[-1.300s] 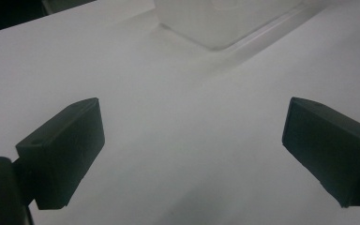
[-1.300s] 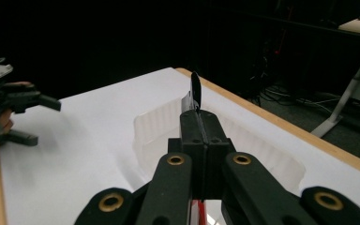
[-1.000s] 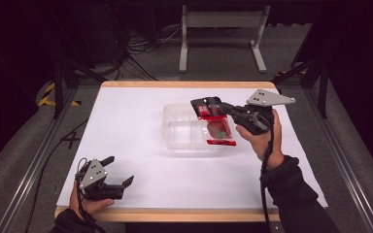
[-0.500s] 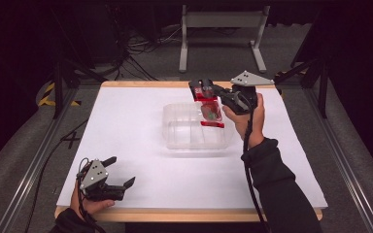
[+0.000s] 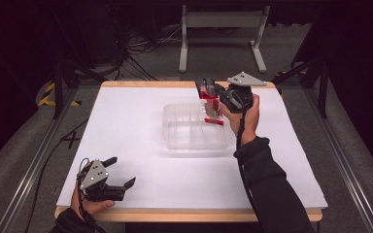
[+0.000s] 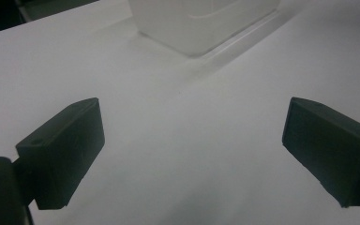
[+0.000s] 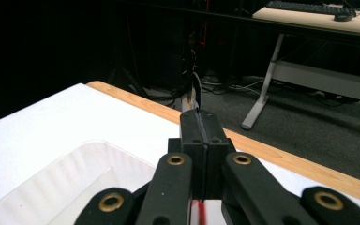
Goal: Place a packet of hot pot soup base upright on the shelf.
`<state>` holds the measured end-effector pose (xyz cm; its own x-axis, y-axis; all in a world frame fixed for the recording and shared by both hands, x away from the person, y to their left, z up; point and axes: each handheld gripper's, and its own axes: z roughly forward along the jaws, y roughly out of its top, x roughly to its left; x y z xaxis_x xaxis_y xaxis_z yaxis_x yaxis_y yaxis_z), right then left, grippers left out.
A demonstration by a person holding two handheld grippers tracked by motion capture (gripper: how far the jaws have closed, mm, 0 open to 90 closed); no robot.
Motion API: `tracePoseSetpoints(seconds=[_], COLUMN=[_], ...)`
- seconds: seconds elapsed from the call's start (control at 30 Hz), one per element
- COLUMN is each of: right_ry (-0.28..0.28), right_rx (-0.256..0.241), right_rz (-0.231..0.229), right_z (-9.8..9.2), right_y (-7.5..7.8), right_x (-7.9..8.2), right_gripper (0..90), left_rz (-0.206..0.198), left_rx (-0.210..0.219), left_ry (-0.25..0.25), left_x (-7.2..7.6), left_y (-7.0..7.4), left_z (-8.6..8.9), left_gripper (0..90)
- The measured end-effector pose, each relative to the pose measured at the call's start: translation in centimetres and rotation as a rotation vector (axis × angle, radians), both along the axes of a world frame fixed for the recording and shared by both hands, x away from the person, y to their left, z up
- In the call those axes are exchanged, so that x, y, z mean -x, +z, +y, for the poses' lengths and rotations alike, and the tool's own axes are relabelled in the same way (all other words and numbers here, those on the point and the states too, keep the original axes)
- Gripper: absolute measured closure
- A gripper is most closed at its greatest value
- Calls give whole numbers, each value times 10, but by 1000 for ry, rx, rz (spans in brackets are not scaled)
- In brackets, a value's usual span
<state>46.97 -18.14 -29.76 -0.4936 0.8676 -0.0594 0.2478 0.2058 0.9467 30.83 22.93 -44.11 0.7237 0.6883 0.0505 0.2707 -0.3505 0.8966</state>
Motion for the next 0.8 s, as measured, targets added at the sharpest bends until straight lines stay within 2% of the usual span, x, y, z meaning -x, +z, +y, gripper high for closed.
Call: tracePoseSetpoints(seconds=[0.17, 0.4, 0.57, 0.8], right_ry=[0, -1, 16, 63], right_rx=[17, 2, -6, 26], right_rz=[25, 50, 53, 61], right_z=[8, 7, 6, 10], right_y=[-9, -18, -22, -30], right_x=[-5, -6, -2, 9], right_gripper=[900, 900, 900, 900], left_rz=[4, 3, 5, 5], left_rx=[1, -4, -10, -11], left_ry=[-5, -4, -4, -1], left_x=[0, 0, 0, 0], left_y=[0, -1, -1, -1], left_z=[0, -1, -1, -1], left_gripper=[63, 63, 64, 63])
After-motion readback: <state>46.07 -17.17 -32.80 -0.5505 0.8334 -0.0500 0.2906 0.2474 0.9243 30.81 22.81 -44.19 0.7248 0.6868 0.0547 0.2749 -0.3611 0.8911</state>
